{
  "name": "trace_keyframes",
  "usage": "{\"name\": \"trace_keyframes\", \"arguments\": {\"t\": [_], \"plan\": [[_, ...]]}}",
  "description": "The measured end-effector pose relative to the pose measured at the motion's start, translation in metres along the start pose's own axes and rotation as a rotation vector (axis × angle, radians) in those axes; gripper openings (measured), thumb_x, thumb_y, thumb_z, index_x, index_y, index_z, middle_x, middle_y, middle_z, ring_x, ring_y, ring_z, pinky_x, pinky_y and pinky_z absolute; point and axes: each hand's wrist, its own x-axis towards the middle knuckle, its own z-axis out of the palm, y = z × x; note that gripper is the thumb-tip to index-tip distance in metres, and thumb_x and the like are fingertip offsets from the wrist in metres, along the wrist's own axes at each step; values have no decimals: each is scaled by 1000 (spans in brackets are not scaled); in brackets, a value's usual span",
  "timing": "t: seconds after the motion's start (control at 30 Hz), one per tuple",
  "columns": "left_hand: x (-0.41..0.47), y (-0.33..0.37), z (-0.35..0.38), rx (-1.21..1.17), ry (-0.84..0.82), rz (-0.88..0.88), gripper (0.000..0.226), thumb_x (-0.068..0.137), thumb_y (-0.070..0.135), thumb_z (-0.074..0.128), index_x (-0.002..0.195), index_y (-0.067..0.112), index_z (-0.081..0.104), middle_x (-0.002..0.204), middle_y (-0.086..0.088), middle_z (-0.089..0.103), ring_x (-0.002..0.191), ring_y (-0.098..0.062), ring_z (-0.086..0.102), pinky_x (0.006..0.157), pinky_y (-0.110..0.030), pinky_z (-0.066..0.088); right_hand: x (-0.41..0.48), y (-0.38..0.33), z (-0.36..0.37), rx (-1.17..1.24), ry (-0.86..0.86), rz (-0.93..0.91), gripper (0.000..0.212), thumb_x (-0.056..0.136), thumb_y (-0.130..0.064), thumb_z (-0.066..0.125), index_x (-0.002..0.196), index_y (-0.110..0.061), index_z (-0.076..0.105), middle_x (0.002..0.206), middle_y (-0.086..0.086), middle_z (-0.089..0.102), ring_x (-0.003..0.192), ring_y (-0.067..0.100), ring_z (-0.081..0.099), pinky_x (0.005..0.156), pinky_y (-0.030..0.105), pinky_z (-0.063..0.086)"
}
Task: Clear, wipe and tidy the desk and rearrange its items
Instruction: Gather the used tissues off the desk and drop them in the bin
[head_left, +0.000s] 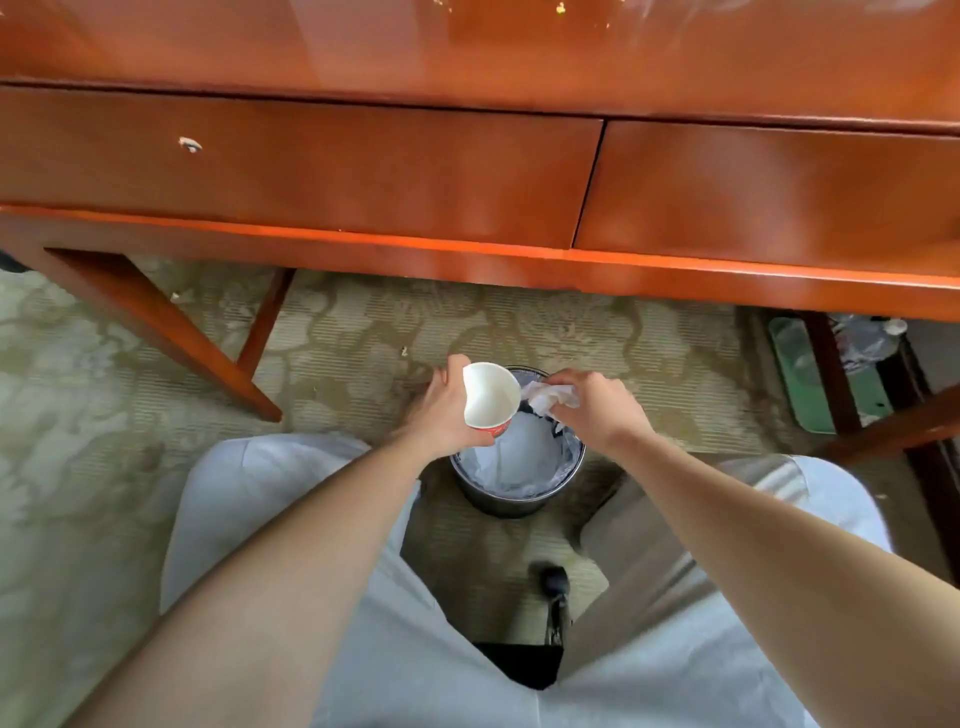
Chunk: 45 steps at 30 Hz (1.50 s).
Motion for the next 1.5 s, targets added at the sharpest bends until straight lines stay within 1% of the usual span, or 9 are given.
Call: {"name": "trace_keyframes", "arguments": {"t": [0.2, 0.33, 0.4, 0.57, 0.7, 0.8, 0.93, 1.3, 1.5], "plan": [[29, -19, 28, -47, -94, -83, 104, 62, 35, 90, 139, 17, 23, 133, -11, 36, 122, -33, 46, 99, -47, 44, 33, 10, 23, 0, -143, 51, 46, 87, -25, 61, 132, -32, 54, 116, 8, 66, 108, 32, 59, 84, 38, 51], [43, -28, 36, -86, -306, -102, 137, 65, 34, 91, 155, 19, -12, 158, -15, 16, 145, -29, 24, 115, -45, 30, 49, 13, 31, -47, -295, 69, 71, 87, -29, 70, 149, -26, 35, 136, 10, 57, 120, 30, 54, 94, 35, 48], [46, -34, 35, -59, -374, -103, 143, 66, 40, 90, 153, 22, -23, 164, -11, 4, 150, -25, 14, 118, -46, 25, 53, 13, 33, -48, -340, 72, 77, 88, -32, 70, 152, -23, 30, 142, 10, 52, 122, 28, 54, 89, 31, 46], [43, -40, 24, -23, -353, -120, 134, 71, 36, 87, 155, 19, -14, 163, -13, 10, 149, -25, 18, 118, -43, 25, 58, 6, 33, -40, -301, 36, 60, 90, -31, 66, 145, -21, 43, 132, 7, 59, 117, 26, 57, 86, 29, 46], [37, -31, 4, 17, -310, -83, 127, 73, 37, 86, 156, 20, -9, 163, -12, 10, 149, -25, 18, 119, -42, 24, 50, -8, 22, 2, -275, -6, 52, 92, -26, 64, 141, -20, 47, 138, 5, 57, 126, 24, 53, 102, 32, 44], [25, -18, -12, 65, -279, -48, 123, 77, 37, 83, 157, 22, -9, 164, -11, 9, 150, -26, 18, 118, -47, 25, 38, -15, 9, 7, -222, -29, 43, 92, -23, 63, 134, -21, 54, 131, 6, 62, 118, 25, 58, 98, 35, 47], [5, 4, -36, 168, -222, 7, 119, 77, 44, 81, 156, 30, -8, 164, -7, 9, 149, -28, 20, 117, -51, 25, 16, -27, -13, -30, -151, -67, 46, 92, -26, 62, 137, -22, 52, 126, 6, 65, 109, 26, 62, 92, 35, 50], [-70, 72, -128, 289, -45, 151, 109, 80, 50, 76, 157, 24, 4, 163, -3, 15, 148, -33, 21, 120, -48, 22, -65, -81, -101, -31, 108, -255, 46, 89, -25, 65, 134, -21, 54, 132, 4, 61, 122, 22, 56, 105, 37, 44], [-106, 114, -181, 357, 33, 211, 103, 84, 50, 72, 157, 26, 5, 164, -2, 13, 147, -28, 25, 118, -46, 28, -102, -100, -155, -61, 249, -319, 44, 90, -27, 65, 132, -23, 54, 132, 1, 61, 119, 24, 57, 102, 40, 46]]}}
